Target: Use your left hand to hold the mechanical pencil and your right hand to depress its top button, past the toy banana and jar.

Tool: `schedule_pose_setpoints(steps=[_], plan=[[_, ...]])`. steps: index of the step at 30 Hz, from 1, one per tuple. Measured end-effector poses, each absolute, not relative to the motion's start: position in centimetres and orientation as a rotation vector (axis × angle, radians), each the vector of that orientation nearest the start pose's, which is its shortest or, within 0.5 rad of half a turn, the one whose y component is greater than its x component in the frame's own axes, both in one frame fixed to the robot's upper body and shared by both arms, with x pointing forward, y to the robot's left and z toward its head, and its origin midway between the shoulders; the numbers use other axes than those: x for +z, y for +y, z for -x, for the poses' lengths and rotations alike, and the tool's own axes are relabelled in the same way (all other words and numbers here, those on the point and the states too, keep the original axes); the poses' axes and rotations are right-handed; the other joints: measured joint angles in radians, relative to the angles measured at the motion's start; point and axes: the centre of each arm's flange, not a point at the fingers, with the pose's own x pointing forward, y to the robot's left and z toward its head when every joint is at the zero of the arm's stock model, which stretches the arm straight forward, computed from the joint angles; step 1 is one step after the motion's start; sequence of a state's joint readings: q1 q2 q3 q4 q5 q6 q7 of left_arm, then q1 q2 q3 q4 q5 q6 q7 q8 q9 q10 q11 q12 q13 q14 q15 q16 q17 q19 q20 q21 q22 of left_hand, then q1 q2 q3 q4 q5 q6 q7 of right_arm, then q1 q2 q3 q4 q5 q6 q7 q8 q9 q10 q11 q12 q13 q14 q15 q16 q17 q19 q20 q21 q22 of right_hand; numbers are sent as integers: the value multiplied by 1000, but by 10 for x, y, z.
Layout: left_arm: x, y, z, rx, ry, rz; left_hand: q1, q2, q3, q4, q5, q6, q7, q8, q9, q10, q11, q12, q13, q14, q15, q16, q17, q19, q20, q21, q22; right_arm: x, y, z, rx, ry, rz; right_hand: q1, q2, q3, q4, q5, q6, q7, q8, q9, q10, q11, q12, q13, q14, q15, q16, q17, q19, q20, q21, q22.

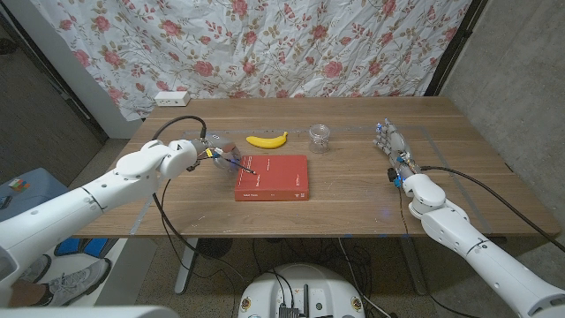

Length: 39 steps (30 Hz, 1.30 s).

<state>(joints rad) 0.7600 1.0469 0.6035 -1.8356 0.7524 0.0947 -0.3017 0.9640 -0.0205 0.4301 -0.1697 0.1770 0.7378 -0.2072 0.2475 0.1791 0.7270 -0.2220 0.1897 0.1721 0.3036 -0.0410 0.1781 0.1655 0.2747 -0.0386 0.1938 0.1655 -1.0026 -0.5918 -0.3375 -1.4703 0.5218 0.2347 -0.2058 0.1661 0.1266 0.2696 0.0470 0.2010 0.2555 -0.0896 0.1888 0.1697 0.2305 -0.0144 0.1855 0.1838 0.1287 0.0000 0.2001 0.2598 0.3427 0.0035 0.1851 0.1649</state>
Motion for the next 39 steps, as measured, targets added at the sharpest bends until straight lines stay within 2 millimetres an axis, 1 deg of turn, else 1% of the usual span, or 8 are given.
schedule_pose_setpoints(steps=[5, 8, 11, 22, 25, 28, 33, 39], plan=[[12, 283, -586, -106, -406, -1925, 10, 2, -12, 1, 0, 47, 2, 0, 0, 30, -1, 0, 0, 20, 0, 0, 0, 10, -1, 0, 0, -67, -312, -623, 19, -542, 70, 0, 0, 0, 0, 0, 0, 0, 0, 0, 0, 0, 0, 0, 0, 0, 0, 0, 0, 0, 0, 0], [11, 283, -585, -102, -404, -1922, 17, 9, -17, -2, 0, 60, 1, 0, 0, 42, 1, 0, 0, 27, -1, 0, 0, 18, -2, 0, 0, -67, -311, -623, 20, -541, 70, -9, 9, 4, -4, 0, 5, 1, 0, 0, 4, -3, 0, 0, 0, 0, 0, 0, 0, 0, 0, 0], [11, 283, -585, -97, -404, -1919, 19, 11, -17, -2, 0, 75, 1, 0, 0, 57, 1, 0, 0, 31, 0, 0, 0, 19, -3, 0, 0, -67, -311, -624, 20, -540, 70, -9, 9, 8, 0, 0, 9, -2, 0, 0, 4, -4, 0, 0, 0, 0, 8, 0, 0, 0, 0, 0], [11, 284, -585, -79, -406, -1915, 30, 12, -26, -2, 0, 100, 16, 0, 0, 85, 3, 0, 0, 53, -3, 0, 0, 37, 1, 0, 0, -66, -309, -626, 22, -536, 71, -23, -4, 8, 0, 0, 16, -2, 0, 0, 9, 2, 7, 0, 6, -6, 8, 0, 4, 4, 0, 0], [12, 284, -585, -73, -409, -1916, 34, 16, -26, -2, 0, 108, 9, 0, 0, 91, -1, 0, 0, 53, -3, 0, 0, 42, -4, 0, 0, -66, -309, -627, 22, -536, 71, -23, -4, 8, 0, 7, 16, -2, 0, 0, 9, 2, 7, 0, 6, -6, 8, 0, 4, 4, 0, 0], [11, 284, -585, -69, -409, -1918, 39, 13, -26, -2, 0, 111, 12, -4, 0, 91, -1, 0, 0, 57, 2, 0, 0, 42, -4, 0, 0, -66, -308, -628, 23, -535, 71, -23, -4, 8, 0, 8, 20, -5, 0, 0, 9, 2, 7, 0, 6, -6, 8, 0, 8, 0, 0, 0], [11, 284, -586, -63, -411, -1919, 44, 16, -28, -4, 0, 126, 6, -4, 0, 100, 0, 0, 0, 66, 0, 0, 0, 46, -1, 0, 5, -66, -307, -629, 24, -534, 71, -23, -4, 11, -3, 8, 20, -5, 0, 0, 9, 2, 7, 0, 6, -6, 8, -5, 11, -3, 0, 0], [11, 283, -587, -56, -413, -1920, 54, 19, -33, -3, 5, 156, 14, -4, 0, 130, 0, 0, 1, 79, -2, 0, 0, 55, -3, 0, 5, -65, -306, -631, 26, -533, 71, -23, -4, 15, 1, 8, 25, -11, 0, 0, 9, 2, 7, 0, 5, -5, 8, -5, 11, -3, 0, 0]])
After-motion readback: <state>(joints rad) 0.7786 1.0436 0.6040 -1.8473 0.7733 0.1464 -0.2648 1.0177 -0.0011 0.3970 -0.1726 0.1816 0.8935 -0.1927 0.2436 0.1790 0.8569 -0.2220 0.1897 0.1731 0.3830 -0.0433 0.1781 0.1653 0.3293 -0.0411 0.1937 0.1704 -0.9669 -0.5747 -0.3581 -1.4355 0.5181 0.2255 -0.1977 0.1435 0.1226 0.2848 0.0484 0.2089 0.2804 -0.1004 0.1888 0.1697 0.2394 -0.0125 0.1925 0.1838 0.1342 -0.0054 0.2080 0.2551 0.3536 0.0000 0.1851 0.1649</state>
